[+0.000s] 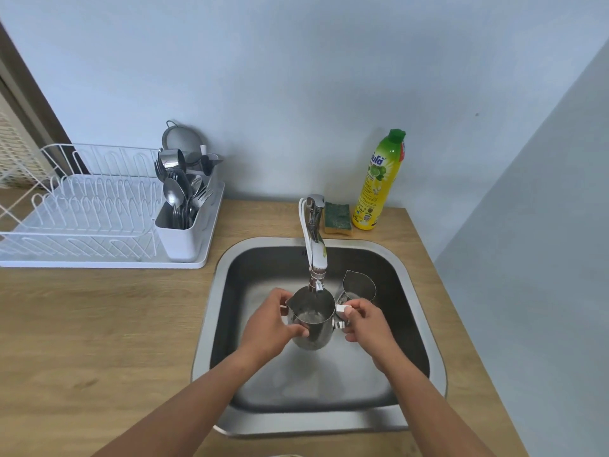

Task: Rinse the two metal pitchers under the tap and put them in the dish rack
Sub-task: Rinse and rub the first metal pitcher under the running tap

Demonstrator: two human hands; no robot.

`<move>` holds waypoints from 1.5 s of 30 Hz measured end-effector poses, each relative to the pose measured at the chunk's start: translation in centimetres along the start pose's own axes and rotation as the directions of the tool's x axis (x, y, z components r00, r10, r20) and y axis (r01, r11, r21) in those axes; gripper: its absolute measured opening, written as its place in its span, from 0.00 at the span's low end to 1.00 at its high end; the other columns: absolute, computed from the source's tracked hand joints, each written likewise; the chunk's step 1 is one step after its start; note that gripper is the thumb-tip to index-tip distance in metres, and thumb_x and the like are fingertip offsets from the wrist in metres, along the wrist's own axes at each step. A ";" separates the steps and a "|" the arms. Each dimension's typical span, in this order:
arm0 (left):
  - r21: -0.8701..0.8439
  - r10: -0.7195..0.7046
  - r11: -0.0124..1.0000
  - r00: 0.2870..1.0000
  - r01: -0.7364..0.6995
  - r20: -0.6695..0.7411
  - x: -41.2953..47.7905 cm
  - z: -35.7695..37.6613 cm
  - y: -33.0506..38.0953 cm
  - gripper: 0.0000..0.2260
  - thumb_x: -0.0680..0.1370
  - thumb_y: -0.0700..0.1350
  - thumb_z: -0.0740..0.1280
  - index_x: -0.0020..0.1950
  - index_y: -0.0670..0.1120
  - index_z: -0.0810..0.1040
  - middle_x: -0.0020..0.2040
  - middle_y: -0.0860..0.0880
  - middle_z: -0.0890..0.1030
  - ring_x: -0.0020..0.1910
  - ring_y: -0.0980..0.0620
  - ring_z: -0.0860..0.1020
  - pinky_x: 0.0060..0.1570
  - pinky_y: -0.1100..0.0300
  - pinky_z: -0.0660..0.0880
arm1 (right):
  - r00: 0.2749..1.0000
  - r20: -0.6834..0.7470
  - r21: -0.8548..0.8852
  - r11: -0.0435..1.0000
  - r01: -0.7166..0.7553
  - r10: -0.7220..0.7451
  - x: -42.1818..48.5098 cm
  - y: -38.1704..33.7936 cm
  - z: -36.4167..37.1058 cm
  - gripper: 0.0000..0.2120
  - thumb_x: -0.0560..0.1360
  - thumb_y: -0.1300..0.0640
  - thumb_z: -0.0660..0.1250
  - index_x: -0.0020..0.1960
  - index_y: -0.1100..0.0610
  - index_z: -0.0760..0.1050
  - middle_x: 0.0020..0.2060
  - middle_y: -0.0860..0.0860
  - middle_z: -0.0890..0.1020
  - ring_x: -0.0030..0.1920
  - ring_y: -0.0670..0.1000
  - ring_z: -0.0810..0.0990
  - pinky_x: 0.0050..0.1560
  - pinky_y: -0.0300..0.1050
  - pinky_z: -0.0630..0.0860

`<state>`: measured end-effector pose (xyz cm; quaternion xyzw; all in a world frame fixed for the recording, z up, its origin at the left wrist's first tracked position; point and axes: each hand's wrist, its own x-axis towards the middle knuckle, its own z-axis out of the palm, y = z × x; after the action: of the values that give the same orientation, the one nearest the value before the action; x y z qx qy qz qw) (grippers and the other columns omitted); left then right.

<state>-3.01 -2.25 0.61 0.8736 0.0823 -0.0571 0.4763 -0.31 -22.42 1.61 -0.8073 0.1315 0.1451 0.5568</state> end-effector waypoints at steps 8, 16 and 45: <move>0.007 0.001 1.000 0.999 -0.001 0.032 0.4 -0.1 0.9 0.26 0.64 0.46 0.82 0.54 0.56 0.71 0.50 0.60 0.79 0.51 0.57 0.78 0.54 0.56 0.77 | 1.000 0.010 -0.045 0.999 0.014 -0.013 0.0 0.0 -1.0 0.07 0.81 0.58 0.60 0.50 0.55 0.77 0.48 0.58 0.83 0.44 0.57 0.83 0.41 0.45 0.81; -0.015 0.003 1.000 1.000 -0.003 0.031 1.1 -0.8 0.8 0.27 0.64 0.42 0.82 0.56 0.54 0.73 0.51 0.59 0.80 0.52 0.58 0.79 0.54 0.60 0.75 | 0.998 0.048 -0.056 0.998 0.035 -0.032 -0.4 -0.1 -0.9 0.07 0.81 0.58 0.61 0.51 0.57 0.78 0.47 0.59 0.83 0.45 0.58 0.84 0.41 0.44 0.82; -0.012 0.022 1.000 0.999 -0.022 0.035 2.4 -0.9 1.3 0.27 0.64 0.43 0.82 0.57 0.55 0.73 0.50 0.59 0.79 0.54 0.56 0.79 0.57 0.57 0.76 | 0.999 0.014 0.017 0.999 0.045 -0.045 0.5 0.4 -0.9 0.06 0.80 0.59 0.63 0.47 0.54 0.79 0.45 0.58 0.84 0.42 0.57 0.85 0.39 0.46 0.83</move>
<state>-0.38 -1.99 1.76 0.8704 0.0645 -0.0668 0.4834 0.14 -23.43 1.39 -0.8043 0.1106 0.1374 0.5675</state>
